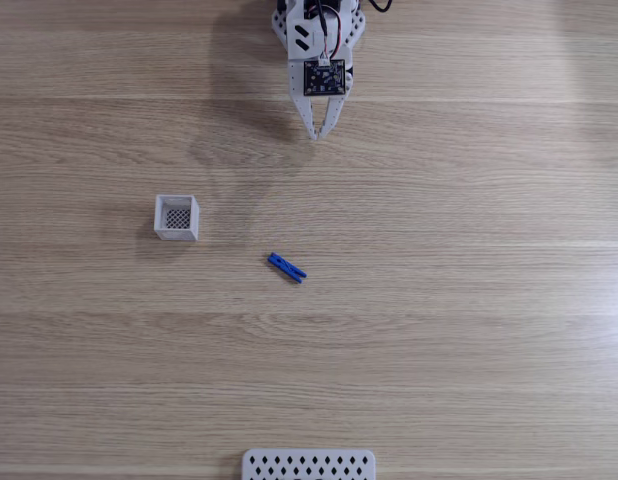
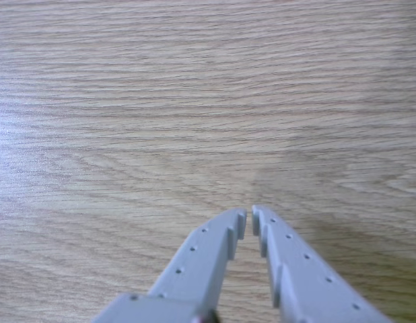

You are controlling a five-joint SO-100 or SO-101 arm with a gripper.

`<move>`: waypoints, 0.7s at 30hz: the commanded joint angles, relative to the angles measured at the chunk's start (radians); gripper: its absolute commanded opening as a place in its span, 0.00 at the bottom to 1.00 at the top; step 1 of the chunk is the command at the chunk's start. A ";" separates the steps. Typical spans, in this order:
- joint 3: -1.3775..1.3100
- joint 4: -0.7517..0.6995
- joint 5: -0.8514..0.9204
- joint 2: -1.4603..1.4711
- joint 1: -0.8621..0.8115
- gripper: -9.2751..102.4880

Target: Grasp a peg and put it in the crate.

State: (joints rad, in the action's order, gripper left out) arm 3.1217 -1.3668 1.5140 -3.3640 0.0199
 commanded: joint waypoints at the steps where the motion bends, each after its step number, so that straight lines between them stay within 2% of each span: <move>1: 0.021 -0.005 -0.011 -0.028 0.025 0.08; 21: 0.020 -0.005 0.006 -0.021 0.025 0.08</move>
State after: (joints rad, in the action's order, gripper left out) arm 3.1217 -1.3668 1.5140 -3.3640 0.0337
